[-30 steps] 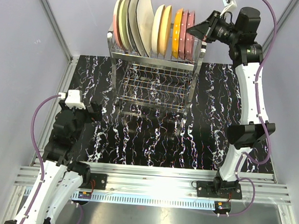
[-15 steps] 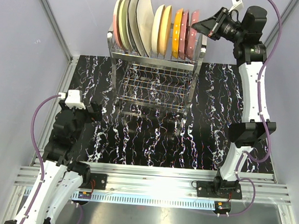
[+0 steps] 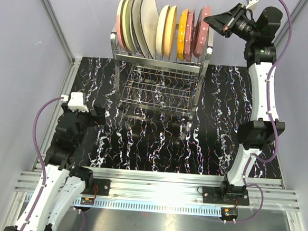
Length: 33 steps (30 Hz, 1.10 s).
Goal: Unload the plates from the dish rack
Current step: Grab a plate with the right arm
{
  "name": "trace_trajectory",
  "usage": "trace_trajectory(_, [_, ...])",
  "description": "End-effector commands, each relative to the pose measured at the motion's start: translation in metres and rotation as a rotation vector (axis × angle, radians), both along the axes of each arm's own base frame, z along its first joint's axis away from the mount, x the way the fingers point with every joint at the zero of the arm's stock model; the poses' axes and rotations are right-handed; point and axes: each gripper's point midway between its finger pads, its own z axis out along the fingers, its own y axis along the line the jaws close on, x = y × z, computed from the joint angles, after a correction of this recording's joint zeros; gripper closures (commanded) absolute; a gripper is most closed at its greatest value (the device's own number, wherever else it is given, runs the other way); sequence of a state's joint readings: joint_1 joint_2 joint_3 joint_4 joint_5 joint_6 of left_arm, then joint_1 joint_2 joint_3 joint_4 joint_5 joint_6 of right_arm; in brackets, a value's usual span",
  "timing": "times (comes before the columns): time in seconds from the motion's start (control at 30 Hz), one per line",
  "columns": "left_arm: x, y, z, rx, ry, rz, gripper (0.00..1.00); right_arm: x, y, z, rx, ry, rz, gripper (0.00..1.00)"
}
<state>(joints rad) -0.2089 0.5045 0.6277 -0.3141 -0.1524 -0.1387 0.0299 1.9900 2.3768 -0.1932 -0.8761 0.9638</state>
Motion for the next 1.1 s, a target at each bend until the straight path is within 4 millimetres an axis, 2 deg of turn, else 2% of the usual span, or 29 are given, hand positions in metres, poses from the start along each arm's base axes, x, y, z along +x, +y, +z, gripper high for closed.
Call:
trace_trajectory(0.0, [0.002, -0.001, 0.016, 0.005, -0.043, -0.006, 0.01, -0.068, 0.016, 0.078, 0.036, -0.283, 0.151, 1.0])
trace_trajectory(0.43, [0.002, -0.002, 0.016, 0.004, -0.043, -0.013, 0.01, -0.078, 0.012, 0.088, 0.046, -0.307, 0.158, 1.0])
trace_trajectory(0.63, [0.002, -0.003, 0.017, 0.003, -0.045, -0.018, 0.01, -0.085, 0.002, 0.098, 0.02, -0.339, 0.122, 1.0])
trace_trajectory(1.07, [0.001, -0.003, 0.017, 0.0, -0.047, -0.019, 0.01, -0.107, -0.003, 0.113, 0.013, -0.369, 0.111, 1.0])
